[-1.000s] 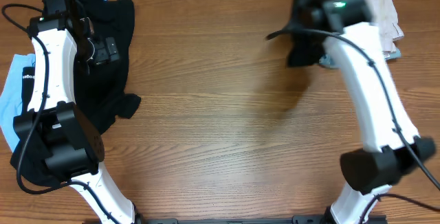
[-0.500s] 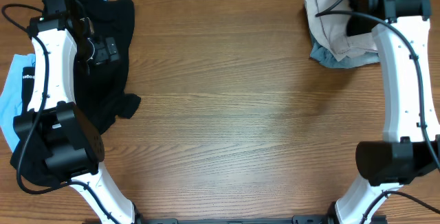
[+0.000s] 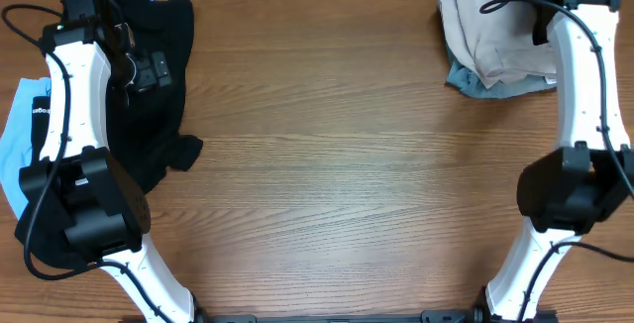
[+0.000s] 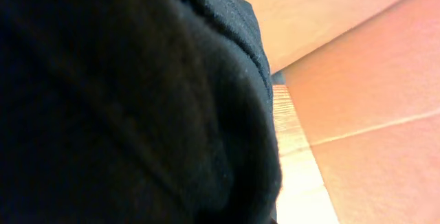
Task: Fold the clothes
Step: 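Lower the bundle onto the folded clothes stack and open the right gripper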
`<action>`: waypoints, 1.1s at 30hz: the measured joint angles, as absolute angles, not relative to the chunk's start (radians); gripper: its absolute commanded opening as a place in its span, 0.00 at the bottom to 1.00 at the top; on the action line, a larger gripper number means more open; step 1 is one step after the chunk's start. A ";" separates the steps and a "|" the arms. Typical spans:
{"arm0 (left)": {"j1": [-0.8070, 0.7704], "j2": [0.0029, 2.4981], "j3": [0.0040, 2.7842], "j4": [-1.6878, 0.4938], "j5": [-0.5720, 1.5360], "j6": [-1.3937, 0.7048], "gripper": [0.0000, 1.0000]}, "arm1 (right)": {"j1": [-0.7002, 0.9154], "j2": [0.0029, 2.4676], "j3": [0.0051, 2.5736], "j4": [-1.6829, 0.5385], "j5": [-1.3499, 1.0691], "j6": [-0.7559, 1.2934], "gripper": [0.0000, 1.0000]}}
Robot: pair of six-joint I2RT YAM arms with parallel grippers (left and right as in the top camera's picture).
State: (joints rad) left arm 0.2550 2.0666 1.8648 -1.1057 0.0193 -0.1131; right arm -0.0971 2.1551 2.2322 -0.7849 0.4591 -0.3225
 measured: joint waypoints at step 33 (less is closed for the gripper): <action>0.255 2.067 1.865 -1.077 0.019 -0.113 1.00 | 0.034 2.244 2.358 -1.008 0.085 -0.046 1.00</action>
